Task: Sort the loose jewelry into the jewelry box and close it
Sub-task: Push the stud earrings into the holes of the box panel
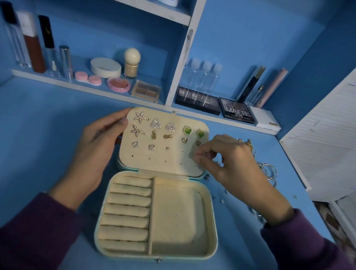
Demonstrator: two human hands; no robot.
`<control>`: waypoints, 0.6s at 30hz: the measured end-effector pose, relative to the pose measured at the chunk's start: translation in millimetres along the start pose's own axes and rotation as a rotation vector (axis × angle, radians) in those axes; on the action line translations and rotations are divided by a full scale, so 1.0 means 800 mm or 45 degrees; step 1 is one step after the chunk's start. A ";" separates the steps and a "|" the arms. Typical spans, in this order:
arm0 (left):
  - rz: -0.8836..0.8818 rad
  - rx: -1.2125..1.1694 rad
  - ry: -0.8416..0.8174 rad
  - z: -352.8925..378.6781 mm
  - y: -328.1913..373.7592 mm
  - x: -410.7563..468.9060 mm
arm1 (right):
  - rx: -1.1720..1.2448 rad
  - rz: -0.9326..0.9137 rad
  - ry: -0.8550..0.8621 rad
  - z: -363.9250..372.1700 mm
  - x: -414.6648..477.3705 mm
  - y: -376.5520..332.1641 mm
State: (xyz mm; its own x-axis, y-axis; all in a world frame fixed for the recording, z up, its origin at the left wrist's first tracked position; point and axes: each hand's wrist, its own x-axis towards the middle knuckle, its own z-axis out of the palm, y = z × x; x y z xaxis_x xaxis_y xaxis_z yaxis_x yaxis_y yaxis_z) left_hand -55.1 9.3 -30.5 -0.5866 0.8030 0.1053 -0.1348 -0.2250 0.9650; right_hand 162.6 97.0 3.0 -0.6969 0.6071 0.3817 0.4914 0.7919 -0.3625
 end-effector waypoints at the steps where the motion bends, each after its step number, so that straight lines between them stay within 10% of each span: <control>1: 0.011 -0.002 -0.002 0.001 0.000 -0.001 | 0.006 -0.011 0.004 0.003 0.002 -0.002; 18: 0.039 -0.001 -0.028 0.000 0.001 0.000 | -0.017 -0.039 0.011 0.018 0.016 -0.014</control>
State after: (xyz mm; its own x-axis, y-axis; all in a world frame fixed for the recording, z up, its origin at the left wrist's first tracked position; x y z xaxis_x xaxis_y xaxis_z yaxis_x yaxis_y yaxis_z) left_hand -54.9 9.1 -29.7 -0.5728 0.8077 0.1399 -0.1179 -0.2501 0.9610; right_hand 140.7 94.7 -0.2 -0.7073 0.5831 0.3997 0.4769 0.8109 -0.3390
